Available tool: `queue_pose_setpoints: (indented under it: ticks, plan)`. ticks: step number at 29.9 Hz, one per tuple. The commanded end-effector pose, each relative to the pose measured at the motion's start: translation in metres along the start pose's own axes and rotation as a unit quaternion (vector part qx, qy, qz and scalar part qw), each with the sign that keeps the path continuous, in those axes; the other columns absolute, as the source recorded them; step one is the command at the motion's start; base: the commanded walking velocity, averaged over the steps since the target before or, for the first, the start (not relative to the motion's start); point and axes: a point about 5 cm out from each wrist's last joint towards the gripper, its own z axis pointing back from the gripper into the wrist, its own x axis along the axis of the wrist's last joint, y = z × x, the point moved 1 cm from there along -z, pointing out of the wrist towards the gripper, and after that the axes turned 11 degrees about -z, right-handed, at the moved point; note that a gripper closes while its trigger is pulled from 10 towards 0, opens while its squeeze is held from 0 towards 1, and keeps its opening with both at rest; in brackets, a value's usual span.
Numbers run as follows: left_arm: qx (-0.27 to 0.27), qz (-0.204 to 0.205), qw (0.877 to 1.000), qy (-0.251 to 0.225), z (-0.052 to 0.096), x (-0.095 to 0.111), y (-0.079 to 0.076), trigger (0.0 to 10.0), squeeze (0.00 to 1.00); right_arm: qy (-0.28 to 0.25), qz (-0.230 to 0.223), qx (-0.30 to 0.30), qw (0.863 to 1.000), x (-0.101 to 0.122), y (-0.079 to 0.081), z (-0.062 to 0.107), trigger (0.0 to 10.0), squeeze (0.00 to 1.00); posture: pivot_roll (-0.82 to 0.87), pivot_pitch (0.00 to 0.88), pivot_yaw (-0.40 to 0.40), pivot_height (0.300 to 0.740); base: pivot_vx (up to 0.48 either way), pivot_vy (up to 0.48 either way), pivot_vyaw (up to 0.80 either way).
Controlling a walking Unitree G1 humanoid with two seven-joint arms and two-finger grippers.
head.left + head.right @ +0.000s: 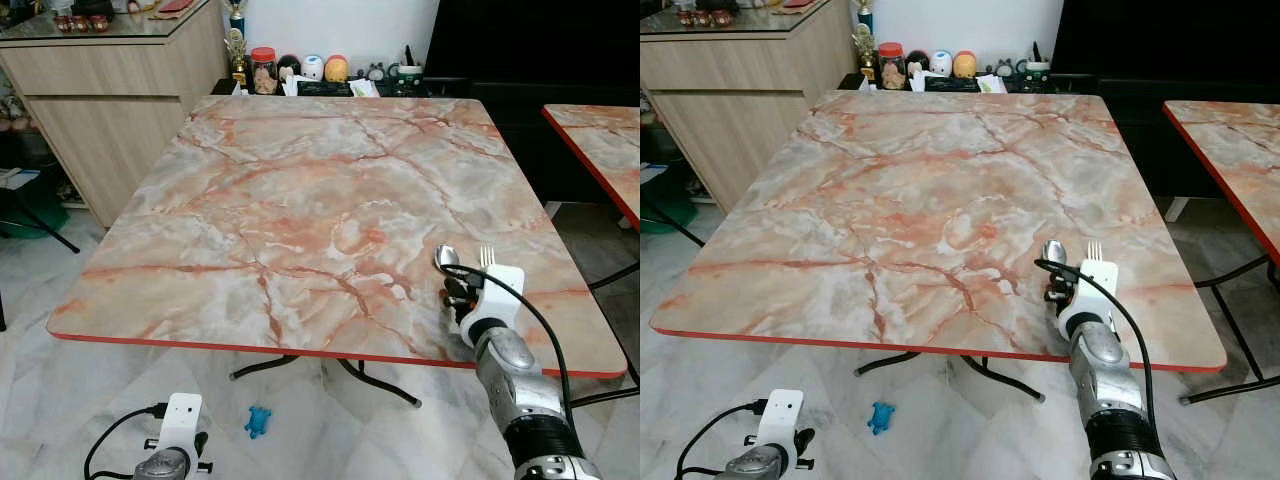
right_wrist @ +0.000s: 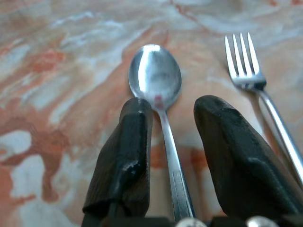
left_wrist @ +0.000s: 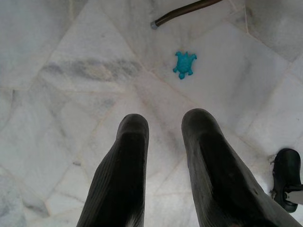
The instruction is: Setting the table
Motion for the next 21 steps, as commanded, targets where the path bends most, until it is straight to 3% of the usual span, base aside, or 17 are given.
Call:
queue_pose_setpoints:
  ticks: [1, 2, 3, 21]
  plan:
    - [0.002, 0.001, 1.0, 0.008, 0.001, -0.005, 0.001, 10.0, 0.0, -0.016, -0.006, -0.002, 1.0, 0.008, 0.004, -0.001, 10.0, 1.0, 0.08, 0.0, -0.002, 0.74, 0.0, 0.0, 0.0]
    - [0.002, 0.001, 1.0, 0.008, 0.001, -0.005, 0.001, 10.0, 0.0, -0.025, -0.008, -0.001, 1.0, 0.012, 0.006, -0.002, 10.0, 0.37, 0.08, 0.0, -0.002, 0.74, 0.0, 0.0, 0.0]
    - [0.002, 0.001, 1.0, 0.009, 0.001, -0.005, 0.001, 10.0, 0.0, -0.027, -0.008, 0.001, 1.0, 0.014, 0.008, -0.003, 10.0, 0.0, 0.07, 0.0, -0.001, 0.74, 0.0, 0.0, 0.0]
    - [-0.001, -0.002, 1.0, 0.008, 0.001, -0.004, -0.001, 10.0, 0.0, -0.013, -0.016, -0.03, 0.999, 0.009, 0.024, -0.015, 10.0, 0.0, 0.08, 0.0, -0.005, 0.74, 0.0, 0.0, 0.0]
